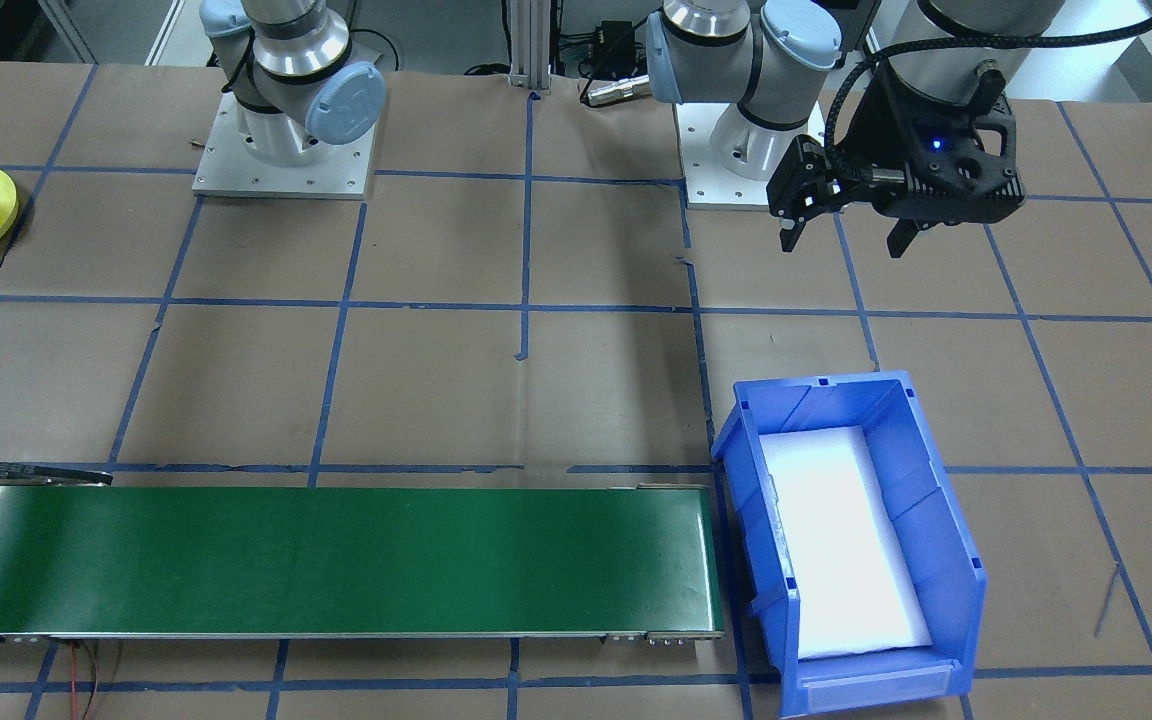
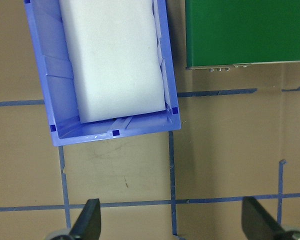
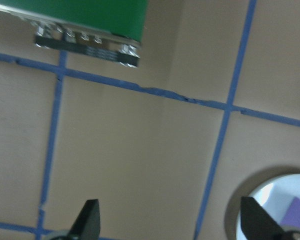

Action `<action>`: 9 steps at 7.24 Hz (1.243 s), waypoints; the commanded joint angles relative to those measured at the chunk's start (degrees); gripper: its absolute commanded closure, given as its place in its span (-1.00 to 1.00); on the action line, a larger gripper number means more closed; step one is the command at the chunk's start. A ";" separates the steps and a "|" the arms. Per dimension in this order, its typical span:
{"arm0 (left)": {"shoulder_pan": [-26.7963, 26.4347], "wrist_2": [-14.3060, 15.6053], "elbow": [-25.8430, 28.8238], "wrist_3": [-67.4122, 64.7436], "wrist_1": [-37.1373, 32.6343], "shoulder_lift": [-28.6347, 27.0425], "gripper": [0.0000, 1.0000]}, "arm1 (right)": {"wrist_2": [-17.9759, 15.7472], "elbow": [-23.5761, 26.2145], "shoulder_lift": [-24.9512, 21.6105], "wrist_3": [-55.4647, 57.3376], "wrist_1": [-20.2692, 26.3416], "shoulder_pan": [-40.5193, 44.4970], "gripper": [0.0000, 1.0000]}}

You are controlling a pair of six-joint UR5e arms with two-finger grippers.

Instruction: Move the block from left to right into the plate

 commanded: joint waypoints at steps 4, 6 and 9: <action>0.09 0.17 0.09 0.00 0.01 0.00 -1.00 | 0.63 -17.01 -6.92 32.72 26.89 21.42 -1.00; 0.09 0.17 0.09 0.00 0.01 0.00 -1.00 | 0.46 -17.23 -7.09 43.16 29.94 30.16 -1.00; 0.09 0.17 0.09 0.00 0.01 0.09 -1.00 | 1.60 -13.10 -6.04 49.12 29.50 38.39 -1.00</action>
